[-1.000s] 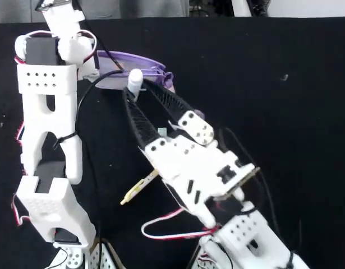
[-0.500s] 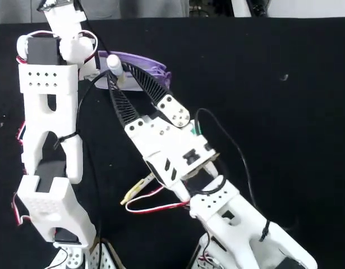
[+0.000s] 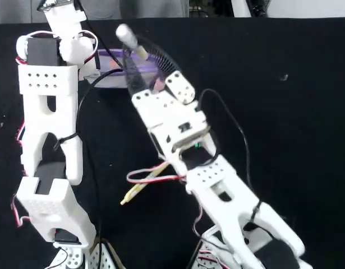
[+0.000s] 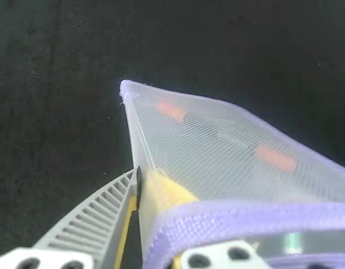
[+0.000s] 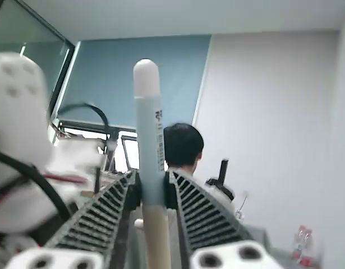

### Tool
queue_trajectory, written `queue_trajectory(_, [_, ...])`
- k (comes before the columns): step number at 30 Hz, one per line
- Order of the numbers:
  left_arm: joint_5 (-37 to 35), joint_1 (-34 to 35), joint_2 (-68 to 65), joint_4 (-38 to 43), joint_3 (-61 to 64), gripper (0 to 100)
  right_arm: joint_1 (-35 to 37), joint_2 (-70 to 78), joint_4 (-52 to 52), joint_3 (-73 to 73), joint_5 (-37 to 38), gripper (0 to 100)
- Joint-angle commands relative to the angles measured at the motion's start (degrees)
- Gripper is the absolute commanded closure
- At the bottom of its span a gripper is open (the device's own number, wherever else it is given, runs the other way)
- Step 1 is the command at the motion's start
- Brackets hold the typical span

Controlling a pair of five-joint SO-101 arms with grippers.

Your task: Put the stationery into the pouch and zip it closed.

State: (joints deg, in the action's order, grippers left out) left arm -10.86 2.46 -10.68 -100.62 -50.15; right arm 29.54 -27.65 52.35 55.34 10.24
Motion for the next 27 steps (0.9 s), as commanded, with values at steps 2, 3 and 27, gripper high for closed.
queue_trajectory(2, [0.70, 0.66, 5.80, -0.18, -1.19, 97, -2.90, 1.80, 0.26, -3.21, -8.70, 98.8])
queue_trajectory(3, [0.70, 1.19, 5.80, -0.09, -1.19, 97, -3.08, 1.89, 0.18, -3.12, -8.79, 98.8])
queue_trajectory(27, [-0.70, 4.62, 5.71, 1.23, -0.75, 97, 1.32, -1.01, -20.57, -3.65, -4.57, 73.1])
